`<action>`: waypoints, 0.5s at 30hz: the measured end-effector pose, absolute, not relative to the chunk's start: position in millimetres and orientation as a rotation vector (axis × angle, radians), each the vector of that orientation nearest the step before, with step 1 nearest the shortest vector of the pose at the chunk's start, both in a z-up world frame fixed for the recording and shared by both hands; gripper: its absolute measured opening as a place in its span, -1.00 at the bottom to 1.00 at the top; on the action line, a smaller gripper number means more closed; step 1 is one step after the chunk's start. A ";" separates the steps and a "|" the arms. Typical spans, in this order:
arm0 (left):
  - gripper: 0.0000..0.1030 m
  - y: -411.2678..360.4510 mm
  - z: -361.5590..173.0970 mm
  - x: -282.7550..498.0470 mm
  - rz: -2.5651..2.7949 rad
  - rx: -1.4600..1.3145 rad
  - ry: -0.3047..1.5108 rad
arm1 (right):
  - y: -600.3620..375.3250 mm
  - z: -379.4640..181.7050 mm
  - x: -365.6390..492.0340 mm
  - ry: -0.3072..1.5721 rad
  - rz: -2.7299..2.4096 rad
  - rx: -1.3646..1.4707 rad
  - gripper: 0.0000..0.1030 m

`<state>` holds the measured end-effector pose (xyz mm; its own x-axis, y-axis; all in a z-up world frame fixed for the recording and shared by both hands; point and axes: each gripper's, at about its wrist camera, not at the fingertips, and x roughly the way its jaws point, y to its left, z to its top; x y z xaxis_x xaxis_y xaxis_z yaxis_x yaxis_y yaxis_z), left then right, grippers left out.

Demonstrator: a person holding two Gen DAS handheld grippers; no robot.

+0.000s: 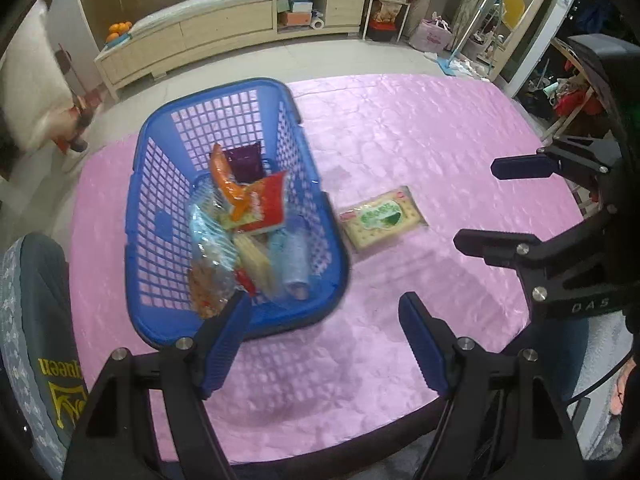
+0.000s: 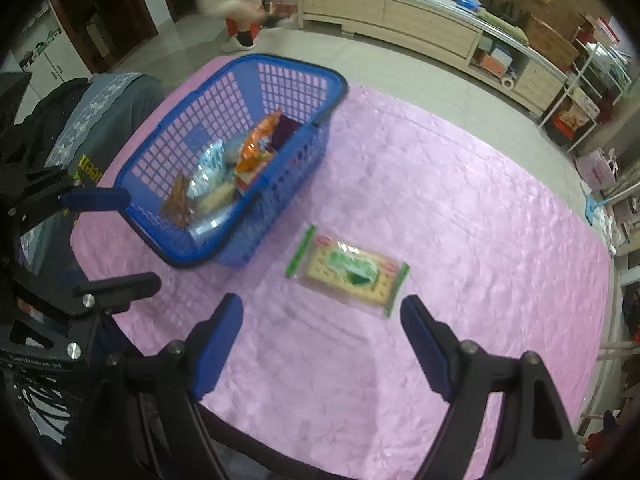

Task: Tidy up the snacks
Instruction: 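Move both grippers toward the green-edged cracker pack on the table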

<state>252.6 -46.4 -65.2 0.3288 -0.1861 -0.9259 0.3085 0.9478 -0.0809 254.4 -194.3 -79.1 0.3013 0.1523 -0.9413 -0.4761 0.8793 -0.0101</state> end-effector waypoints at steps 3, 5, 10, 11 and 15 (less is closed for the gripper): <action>0.44 -57.9 -69.1 239.0 -0.296 0.098 1.168 | -207.1 -88.1 245.4 1.195 0.430 -0.322 0.64; 0.44 -66.6 -73.8 230.8 -0.244 0.114 1.139 | -212.5 -94.7 239.9 1.191 0.436 -0.329 0.64; 0.44 -77.2 -87.7 215.8 -0.169 0.048 1.124 | -228.1 -116.5 229.1 1.177 0.494 -0.328 0.64; 0.44 -79.0 -90.6 212.3 -0.159 0.030 1.117 | -230.4 -120.5 227.5 1.162 0.505 -0.322 0.64; 0.44 -89.4 -102.2 197.6 -0.090 0.019 1.102 | -236.4 -137.1 226.2 1.137 0.560 -0.331 0.64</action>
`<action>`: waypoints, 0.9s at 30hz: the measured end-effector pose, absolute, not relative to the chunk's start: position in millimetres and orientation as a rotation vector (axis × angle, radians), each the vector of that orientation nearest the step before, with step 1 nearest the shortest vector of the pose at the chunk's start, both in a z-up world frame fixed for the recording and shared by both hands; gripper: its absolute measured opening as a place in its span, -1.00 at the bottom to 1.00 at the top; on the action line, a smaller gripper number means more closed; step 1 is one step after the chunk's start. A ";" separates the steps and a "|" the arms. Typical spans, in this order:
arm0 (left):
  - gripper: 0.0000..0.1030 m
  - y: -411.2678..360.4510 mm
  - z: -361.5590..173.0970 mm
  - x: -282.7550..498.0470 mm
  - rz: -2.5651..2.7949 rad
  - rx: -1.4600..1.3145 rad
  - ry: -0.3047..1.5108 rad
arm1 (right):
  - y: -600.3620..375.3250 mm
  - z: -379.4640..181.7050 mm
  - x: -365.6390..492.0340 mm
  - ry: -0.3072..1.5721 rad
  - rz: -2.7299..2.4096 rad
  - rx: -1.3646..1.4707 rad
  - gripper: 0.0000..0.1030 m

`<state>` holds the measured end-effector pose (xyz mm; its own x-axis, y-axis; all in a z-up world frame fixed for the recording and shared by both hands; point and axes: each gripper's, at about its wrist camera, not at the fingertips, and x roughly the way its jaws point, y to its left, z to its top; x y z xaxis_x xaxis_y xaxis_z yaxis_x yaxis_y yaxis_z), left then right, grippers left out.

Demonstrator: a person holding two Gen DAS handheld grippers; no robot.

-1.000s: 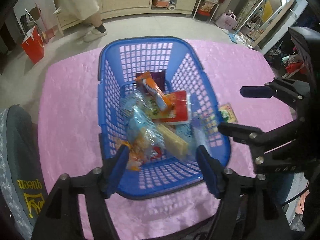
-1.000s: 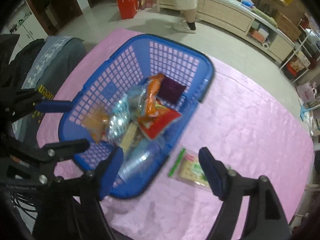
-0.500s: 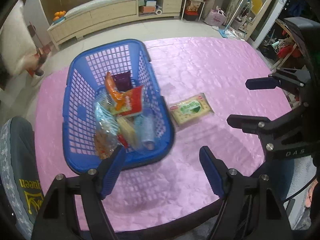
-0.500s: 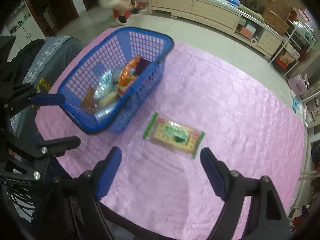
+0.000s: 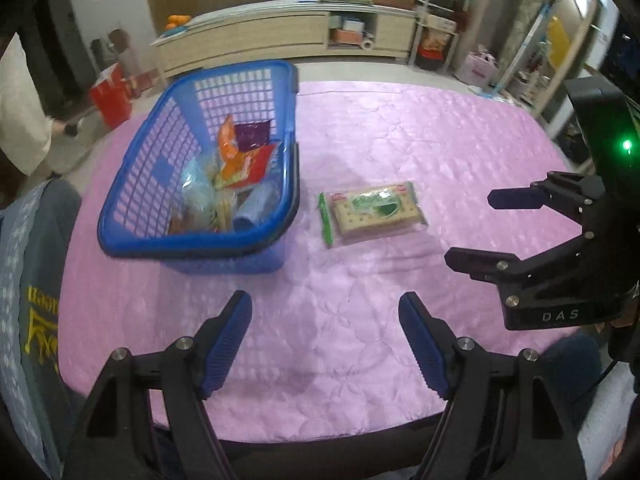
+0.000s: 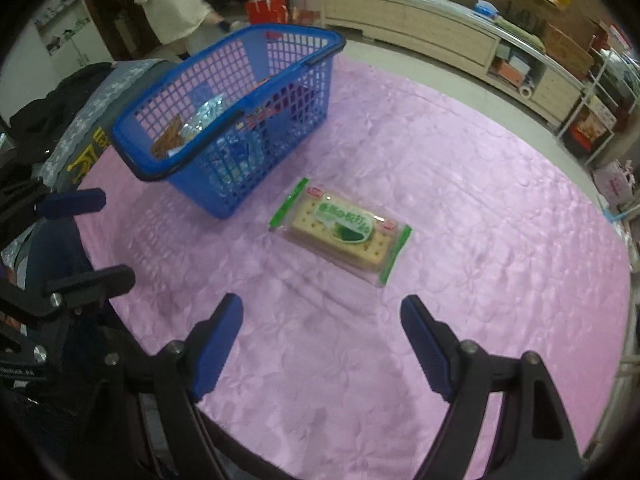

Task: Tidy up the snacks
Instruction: 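Move both grippers toward the green-edged cracker pack on the table, then lower the right gripper onto the cracker pack and close on it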

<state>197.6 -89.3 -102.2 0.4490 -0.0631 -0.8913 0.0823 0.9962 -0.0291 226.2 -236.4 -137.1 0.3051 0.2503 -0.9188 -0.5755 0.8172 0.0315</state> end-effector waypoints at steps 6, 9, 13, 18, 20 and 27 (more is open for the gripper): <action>0.44 -90.7 -130.3 183.3 0.029 -0.095 1.115 | -235.7 -165.9 229.0 1.115 0.613 -0.490 0.64; 0.44 -96.0 -150.0 177.3 0.072 -0.135 1.146 | -237.8 -178.1 236.8 1.125 0.651 -0.522 0.64; 0.44 -97.1 -176.2 179.0 0.093 -0.224 1.189 | -239.5 -193.5 248.2 1.128 0.695 -0.546 0.64; 0.44 -97.2 -195.0 190.9 0.116 -0.251 1.206 | -239.2 -203.4 268.0 1.069 0.711 -0.575 0.64; 0.44 -97.3 -201.4 197.1 0.116 -0.263 1.215 | -235.8 -204.3 278.6 1.056 0.729 -0.591 0.64; 0.44 -99.3 -214.8 213.3 0.112 -0.264 1.218 | -212.2 -214.7 301.7 0.999 0.838 -0.765 0.64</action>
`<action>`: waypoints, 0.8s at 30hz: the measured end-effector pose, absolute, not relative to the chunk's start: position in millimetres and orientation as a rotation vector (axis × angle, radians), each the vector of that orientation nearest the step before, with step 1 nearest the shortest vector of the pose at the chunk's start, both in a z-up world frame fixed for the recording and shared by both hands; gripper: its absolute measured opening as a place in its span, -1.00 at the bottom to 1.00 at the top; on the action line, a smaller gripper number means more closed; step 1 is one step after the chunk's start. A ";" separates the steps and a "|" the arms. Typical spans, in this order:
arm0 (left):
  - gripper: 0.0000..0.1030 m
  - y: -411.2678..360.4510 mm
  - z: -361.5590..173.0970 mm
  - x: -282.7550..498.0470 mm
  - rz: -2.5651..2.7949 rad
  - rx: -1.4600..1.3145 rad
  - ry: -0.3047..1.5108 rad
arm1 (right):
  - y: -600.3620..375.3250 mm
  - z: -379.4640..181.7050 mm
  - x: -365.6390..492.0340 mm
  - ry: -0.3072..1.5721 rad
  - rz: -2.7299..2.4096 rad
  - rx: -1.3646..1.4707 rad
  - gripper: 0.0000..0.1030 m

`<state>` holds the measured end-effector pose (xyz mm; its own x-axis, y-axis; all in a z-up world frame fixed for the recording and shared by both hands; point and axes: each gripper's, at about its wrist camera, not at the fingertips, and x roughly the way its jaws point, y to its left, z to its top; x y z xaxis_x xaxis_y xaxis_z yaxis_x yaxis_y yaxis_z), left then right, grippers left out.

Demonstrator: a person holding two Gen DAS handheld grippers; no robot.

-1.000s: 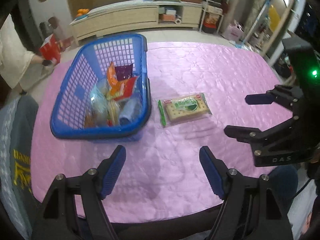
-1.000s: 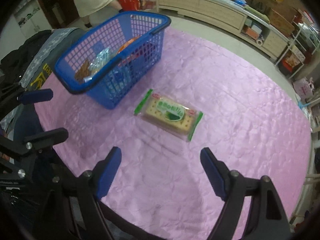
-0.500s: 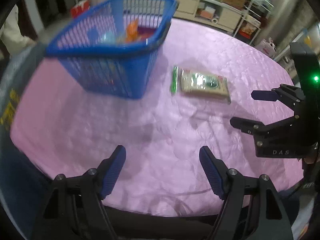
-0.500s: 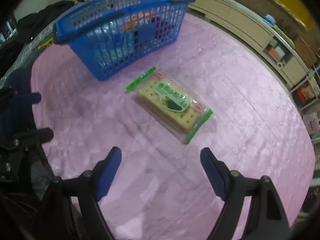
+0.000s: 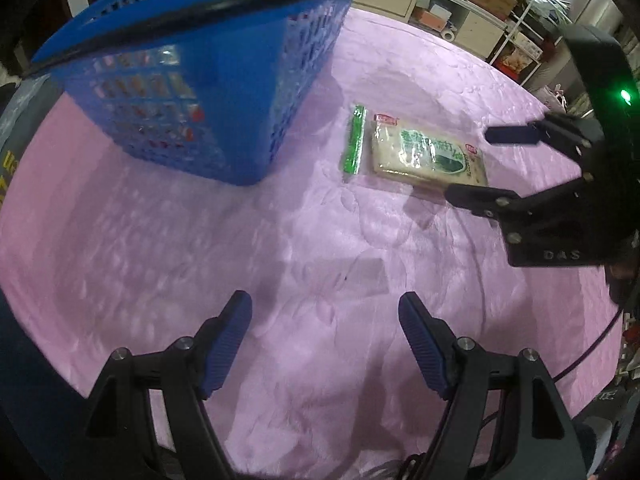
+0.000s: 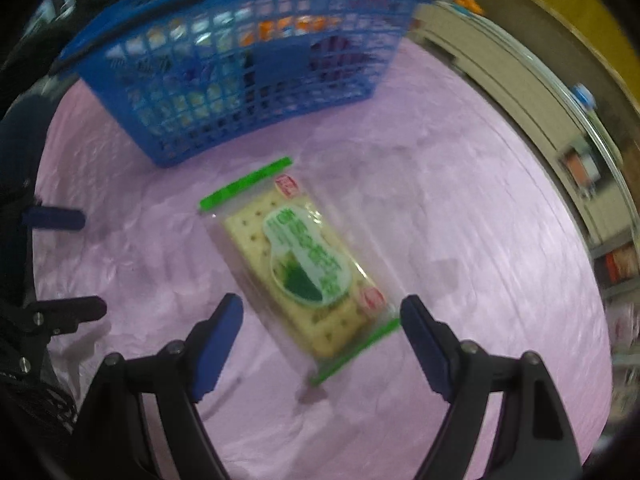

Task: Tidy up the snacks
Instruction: 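Lower the right gripper onto the cracker pack and close on it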

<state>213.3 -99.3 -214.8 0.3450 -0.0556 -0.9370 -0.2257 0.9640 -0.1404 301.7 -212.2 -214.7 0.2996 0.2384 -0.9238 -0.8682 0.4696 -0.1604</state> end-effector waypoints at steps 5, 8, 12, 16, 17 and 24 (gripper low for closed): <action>0.44 -99.0 -222.7 218.8 0.092 -0.255 1.222 | -199.7 -224.8 314.5 1.051 0.945 -0.792 0.64; 0.44 -97.0 -225.8 221.9 0.093 -0.244 1.213 | -192.1 -230.2 316.8 1.055 0.985 -0.808 0.64; 0.44 -89.5 -225.4 224.4 0.090 -0.237 1.201 | -187.6 -234.0 323.5 1.115 0.998 -0.754 0.73; 0.44 -85.5 -226.7 224.8 0.089 -0.247 1.200 | -178.1 -235.0 325.7 1.126 0.980 -0.759 0.81; 0.44 -84.3 -226.5 224.7 0.091 -0.246 1.198 | -178.1 -233.7 323.9 1.127 0.978 -0.757 0.78; 0.44 -80.8 -217.1 215.9 0.077 -0.252 1.184 | -180.0 -227.7 303.3 1.131 0.946 -0.730 0.30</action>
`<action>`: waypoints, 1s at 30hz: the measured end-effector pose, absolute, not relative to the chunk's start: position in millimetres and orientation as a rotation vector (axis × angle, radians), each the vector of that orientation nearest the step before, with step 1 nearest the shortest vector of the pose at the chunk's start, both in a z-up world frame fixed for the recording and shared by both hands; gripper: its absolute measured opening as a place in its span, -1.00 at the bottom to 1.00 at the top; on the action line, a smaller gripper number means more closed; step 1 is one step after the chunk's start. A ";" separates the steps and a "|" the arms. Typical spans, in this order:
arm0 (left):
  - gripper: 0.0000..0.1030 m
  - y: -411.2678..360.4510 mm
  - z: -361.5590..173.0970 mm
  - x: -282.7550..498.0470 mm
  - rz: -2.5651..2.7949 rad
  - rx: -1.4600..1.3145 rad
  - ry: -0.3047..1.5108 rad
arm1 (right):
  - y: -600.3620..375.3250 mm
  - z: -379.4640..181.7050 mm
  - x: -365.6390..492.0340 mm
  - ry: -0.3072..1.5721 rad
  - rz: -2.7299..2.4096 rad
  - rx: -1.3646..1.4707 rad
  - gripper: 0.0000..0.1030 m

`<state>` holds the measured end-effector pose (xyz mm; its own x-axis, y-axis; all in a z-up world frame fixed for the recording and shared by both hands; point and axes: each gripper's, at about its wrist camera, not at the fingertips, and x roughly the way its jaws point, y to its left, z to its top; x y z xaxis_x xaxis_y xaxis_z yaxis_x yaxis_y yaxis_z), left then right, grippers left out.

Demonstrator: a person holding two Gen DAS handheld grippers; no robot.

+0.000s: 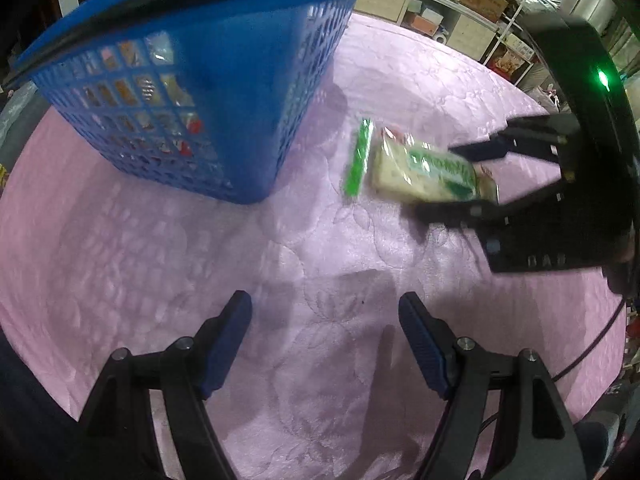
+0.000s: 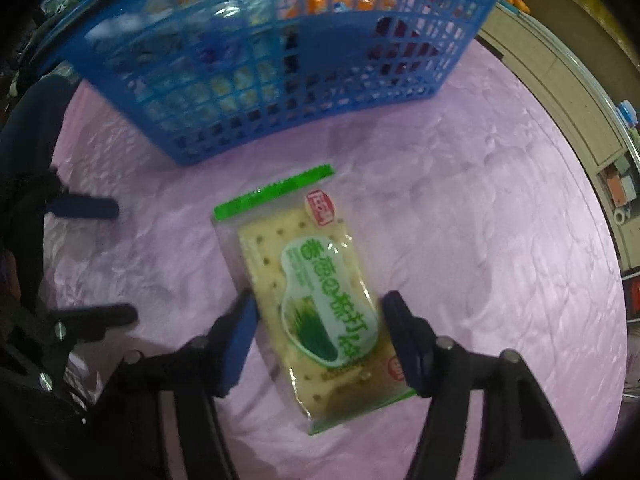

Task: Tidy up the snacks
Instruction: 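Lower the right gripper onto the cracker pack and close on it, then lift and carry the cracker pack with the right gripper over the basket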

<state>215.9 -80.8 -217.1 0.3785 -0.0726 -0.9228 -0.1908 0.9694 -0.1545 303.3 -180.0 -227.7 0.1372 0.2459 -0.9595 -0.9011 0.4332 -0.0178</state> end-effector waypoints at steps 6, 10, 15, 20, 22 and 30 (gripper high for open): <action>0.44 -72.4 -202.1 204.1 0.053 -0.241 1.161 | -198.3 -216.3 277.9 1.171 0.835 -0.600 0.29; 0.44 -69.6 -183.6 196.5 0.044 -0.225 1.124 | -209.0 -195.9 253.1 1.166 0.767 -0.531 0.29; 0.44 -65.0 -156.5 183.3 0.029 -0.199 1.068 | -222.2 -161.9 224.5 1.121 0.641 -0.454 0.29; 0.44 -55.1 -127.4 172.6 -0.009 -0.179 1.015 | -220.6 -128.8 195.7 1.084 0.551 -0.352 0.29; 0.44 -54.4 -117.8 170.0 -0.022 -0.153 0.995 | -226.7 -115.7 187.5 1.058 0.509 -0.336 0.29; 0.44 -34.2 -76.6 169.5 -0.118 -0.120 0.945 | -232.9 -77.8 171.6 1.012 0.424 -0.223 0.29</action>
<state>169.5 -34.2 -76.6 0.5801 -0.1531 -0.8000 0.0480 0.9869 -0.1541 171.6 -232.9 -77.8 0.4586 0.2396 -0.8557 -0.4428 0.8965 0.0137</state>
